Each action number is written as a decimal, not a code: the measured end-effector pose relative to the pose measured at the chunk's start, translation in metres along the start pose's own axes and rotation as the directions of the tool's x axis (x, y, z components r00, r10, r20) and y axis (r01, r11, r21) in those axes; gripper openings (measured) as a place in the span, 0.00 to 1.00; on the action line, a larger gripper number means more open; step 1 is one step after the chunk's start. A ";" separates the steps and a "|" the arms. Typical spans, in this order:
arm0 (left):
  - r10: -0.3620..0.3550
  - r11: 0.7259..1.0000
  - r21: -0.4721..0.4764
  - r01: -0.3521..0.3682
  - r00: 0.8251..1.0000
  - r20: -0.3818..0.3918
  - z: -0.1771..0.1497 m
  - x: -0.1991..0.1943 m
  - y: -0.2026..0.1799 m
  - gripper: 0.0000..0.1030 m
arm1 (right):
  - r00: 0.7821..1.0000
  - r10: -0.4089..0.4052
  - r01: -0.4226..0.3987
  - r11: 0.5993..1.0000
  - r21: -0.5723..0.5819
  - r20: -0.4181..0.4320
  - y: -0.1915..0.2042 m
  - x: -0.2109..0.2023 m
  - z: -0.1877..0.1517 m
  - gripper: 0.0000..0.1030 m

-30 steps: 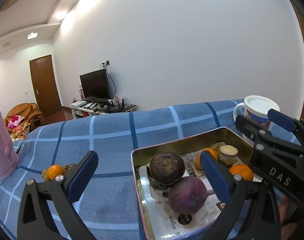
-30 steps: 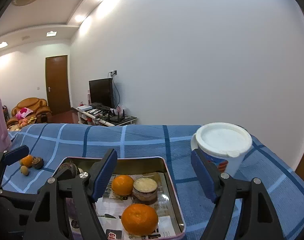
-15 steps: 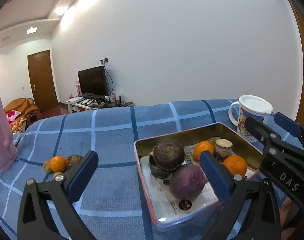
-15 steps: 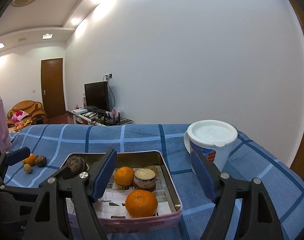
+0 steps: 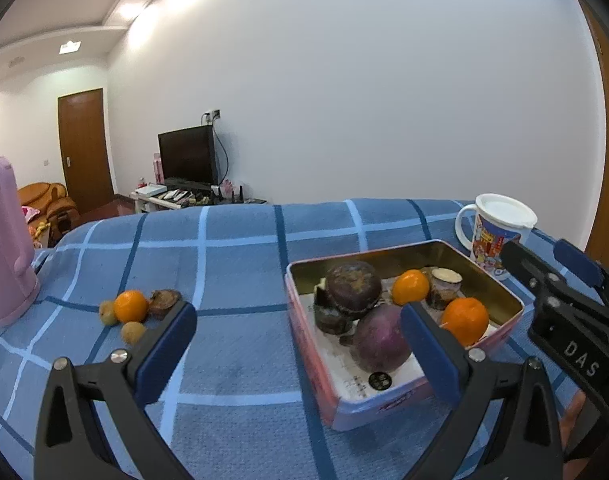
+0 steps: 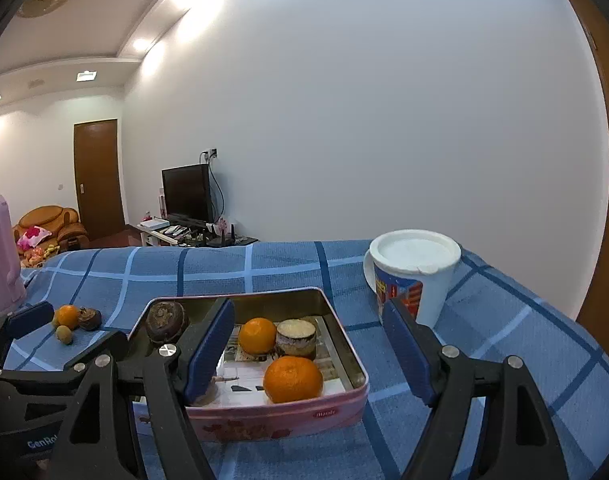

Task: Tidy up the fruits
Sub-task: 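Withdraw both tools from the tin box toward the remaining fruit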

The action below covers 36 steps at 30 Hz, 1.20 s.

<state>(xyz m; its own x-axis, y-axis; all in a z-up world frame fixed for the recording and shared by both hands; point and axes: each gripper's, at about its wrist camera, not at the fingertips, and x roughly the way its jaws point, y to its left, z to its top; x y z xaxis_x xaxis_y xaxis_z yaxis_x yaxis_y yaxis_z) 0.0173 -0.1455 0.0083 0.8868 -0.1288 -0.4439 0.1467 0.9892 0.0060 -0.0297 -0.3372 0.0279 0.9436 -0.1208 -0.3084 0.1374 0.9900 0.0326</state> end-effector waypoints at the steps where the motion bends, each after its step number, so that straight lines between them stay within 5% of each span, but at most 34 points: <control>1: 0.000 1.000 -0.006 0.000 1.000 -0.001 -0.001 -0.002 0.003 1.00 | 1.000 -0.003 0.003 1.000 0.004 0.000 0.000 -0.001 -0.001 0.75; 9: 0.009 1.000 0.006 -0.009 1.000 -0.026 -0.006 -0.006 0.017 1.00 | 0.999 -0.034 0.034 0.999 0.006 -0.038 0.012 -0.003 -0.004 0.75; 14: 0.074 0.997 0.037 -0.074 0.997 -0.005 -0.004 -0.008 0.035 1.00 | 0.997 -0.039 0.042 0.998 0.053 -0.071 0.021 0.002 -0.004 0.75; 36: 0.198 0.980 0.010 -0.198 0.980 -0.031 -0.007 -0.005 0.145 1.00 | 0.971 0.160 -0.153 0.987 0.052 -0.176 0.159 0.039 -0.005 0.76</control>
<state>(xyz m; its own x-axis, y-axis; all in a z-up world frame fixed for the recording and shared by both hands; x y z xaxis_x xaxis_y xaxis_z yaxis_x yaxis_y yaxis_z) 0.0311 -0.0008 0.0046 0.8843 0.0718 -0.4613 -0.0270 0.9943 0.1029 0.0274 -0.1841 0.0164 0.8857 0.0541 -0.4612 0.0065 0.9916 0.1288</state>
